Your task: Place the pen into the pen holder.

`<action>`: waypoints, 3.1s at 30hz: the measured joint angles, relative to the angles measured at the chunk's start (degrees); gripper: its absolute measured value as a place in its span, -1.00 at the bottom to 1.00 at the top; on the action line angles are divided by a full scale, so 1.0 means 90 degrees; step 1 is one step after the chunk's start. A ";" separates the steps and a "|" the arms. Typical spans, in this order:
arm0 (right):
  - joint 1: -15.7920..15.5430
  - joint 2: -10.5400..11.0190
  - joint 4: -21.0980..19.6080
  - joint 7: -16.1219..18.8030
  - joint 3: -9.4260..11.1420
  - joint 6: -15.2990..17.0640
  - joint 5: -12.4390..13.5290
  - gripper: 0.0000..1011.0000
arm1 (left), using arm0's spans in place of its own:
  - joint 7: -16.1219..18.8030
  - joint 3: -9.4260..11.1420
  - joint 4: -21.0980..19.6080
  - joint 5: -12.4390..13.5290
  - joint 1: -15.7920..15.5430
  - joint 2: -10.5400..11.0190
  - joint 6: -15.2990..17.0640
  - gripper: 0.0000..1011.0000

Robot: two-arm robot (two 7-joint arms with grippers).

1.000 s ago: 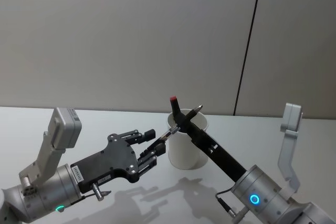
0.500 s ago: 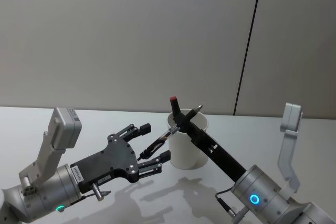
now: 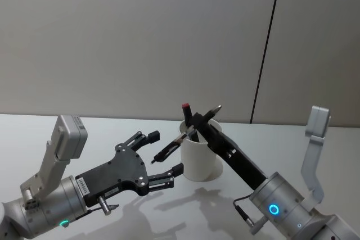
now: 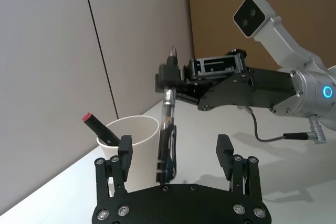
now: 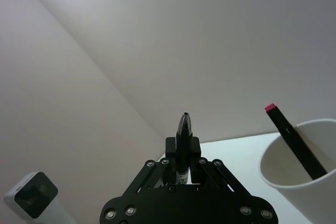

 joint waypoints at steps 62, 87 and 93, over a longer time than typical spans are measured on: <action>0.0685 0.0448 0.0276 -0.1338 -0.0385 -0.1756 -0.2975 -0.73 | 0.0000 0.0000 0.0000 0.0000 0.0000 0.0000 0.0000 0.98; 0.0802 0.0385 0.0510 -0.1446 -0.0540 -0.1624 -0.3317 0.40 | 0.0000 0.0000 0.0000 0.0000 0.0000 0.0000 0.0000 0.98; 0.0782 0.0382 0.0486 -0.1446 -0.0524 -0.1618 -0.3321 0.75 | 0.0000 0.0000 0.0000 0.0000 0.0000 0.0000 0.0000 0.98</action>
